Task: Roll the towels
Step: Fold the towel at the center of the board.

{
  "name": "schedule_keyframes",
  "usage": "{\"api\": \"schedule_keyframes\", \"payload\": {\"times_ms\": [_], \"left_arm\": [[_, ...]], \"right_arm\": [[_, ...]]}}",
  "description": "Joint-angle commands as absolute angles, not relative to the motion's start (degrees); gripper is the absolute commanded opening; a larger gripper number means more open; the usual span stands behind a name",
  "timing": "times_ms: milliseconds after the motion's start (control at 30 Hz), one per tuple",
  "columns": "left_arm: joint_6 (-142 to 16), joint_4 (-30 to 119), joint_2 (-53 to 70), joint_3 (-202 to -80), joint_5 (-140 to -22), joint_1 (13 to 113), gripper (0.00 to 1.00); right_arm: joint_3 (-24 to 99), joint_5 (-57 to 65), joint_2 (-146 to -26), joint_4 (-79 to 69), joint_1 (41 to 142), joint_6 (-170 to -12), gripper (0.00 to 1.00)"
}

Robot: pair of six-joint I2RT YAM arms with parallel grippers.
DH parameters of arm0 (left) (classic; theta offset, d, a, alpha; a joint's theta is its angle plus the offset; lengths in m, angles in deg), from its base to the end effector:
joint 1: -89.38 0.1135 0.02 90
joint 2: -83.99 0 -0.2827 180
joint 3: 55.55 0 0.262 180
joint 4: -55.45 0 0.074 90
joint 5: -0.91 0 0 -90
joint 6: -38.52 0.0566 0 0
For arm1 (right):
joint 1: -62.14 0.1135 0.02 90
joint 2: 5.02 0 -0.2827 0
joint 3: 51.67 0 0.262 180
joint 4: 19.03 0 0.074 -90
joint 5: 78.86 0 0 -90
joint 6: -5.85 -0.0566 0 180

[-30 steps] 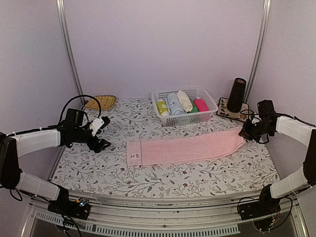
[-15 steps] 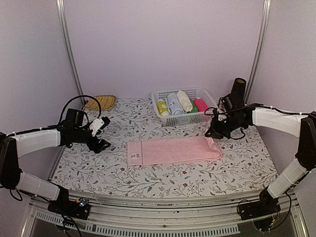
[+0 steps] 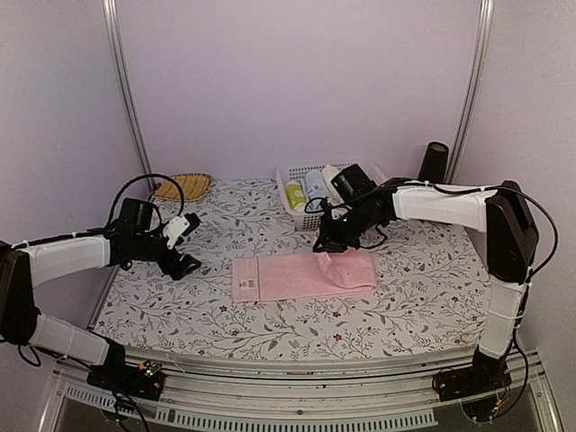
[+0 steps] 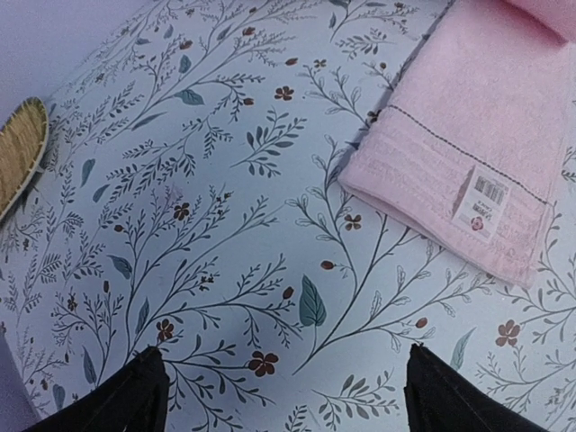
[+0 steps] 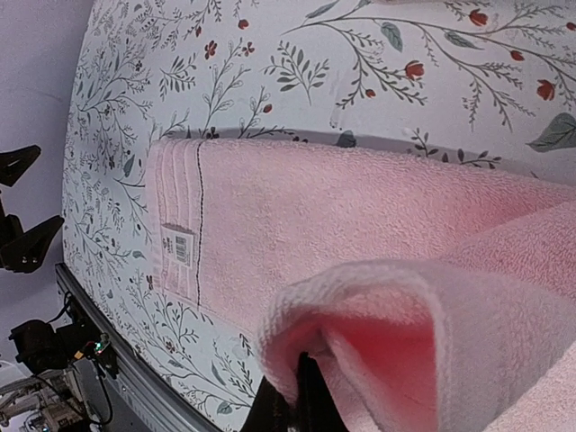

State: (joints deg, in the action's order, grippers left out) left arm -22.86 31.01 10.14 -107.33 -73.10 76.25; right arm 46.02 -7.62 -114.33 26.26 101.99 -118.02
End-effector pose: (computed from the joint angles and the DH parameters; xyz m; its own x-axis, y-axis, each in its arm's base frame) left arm 0.2619 -0.0771 0.1934 -0.4272 0.5725 -0.6999 0.6922 0.7050 0.1542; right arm 0.3260 0.2958 0.2206 -0.9473 -0.1033 -0.3031 -0.2572 0.8094 0.5280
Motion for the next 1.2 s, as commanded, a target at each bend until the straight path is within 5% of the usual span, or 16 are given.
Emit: {"api": "schedule_keyframes", "payload": {"times_ms": [0,1167], "left_arm": [[-23.5,31.2,10.0,-108.3,-73.2,76.3,0.93],[-23.8,31.5,10.0,-108.5,-72.8,77.7,0.96]], "right_arm": [[51.6,-8.2,-119.3,28.2,103.9,-118.2,0.02],[74.4,-13.0,-136.6,31.7,112.0,-118.6,0.02]]}}
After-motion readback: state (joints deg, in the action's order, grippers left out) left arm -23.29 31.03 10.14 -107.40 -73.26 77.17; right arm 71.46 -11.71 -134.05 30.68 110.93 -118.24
